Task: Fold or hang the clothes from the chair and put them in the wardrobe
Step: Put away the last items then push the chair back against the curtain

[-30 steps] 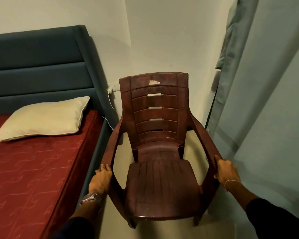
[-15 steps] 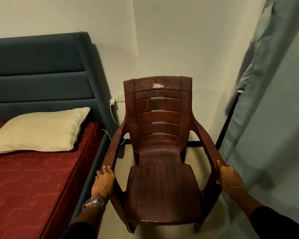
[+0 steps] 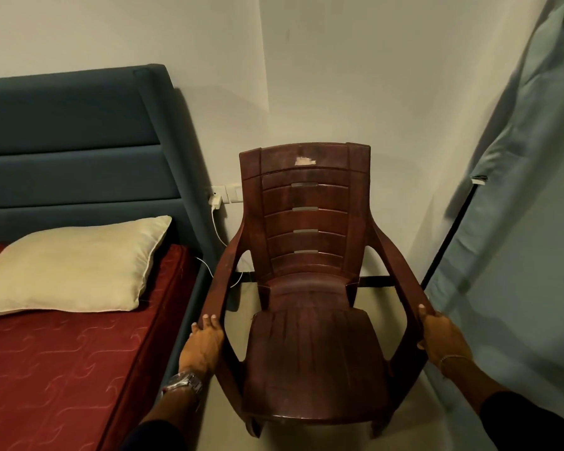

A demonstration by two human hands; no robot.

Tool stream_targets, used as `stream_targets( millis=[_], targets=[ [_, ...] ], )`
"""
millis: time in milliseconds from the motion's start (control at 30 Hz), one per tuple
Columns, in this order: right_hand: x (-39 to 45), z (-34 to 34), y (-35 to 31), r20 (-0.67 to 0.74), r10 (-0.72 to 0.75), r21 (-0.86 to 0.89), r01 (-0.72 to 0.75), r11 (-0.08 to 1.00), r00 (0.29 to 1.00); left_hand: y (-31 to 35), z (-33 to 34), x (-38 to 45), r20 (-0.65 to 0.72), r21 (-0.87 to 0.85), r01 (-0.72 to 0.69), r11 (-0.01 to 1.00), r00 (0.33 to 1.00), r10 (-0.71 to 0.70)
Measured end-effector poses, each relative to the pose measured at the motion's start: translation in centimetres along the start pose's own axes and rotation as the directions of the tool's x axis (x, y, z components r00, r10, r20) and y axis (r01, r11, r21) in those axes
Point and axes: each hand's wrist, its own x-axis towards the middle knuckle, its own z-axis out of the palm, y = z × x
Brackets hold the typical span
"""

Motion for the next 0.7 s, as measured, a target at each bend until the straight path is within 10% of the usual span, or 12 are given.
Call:
stream_targets(
  millis=[700],
  targets=[
    [3.2,1.4,-1.2,0.104,0.053,0.102,-0.064,0.993,0.993,-0.8,-0.5,3.3,-0.017,0.004,0.000,1.000,1.000,0.000]
  ],
)
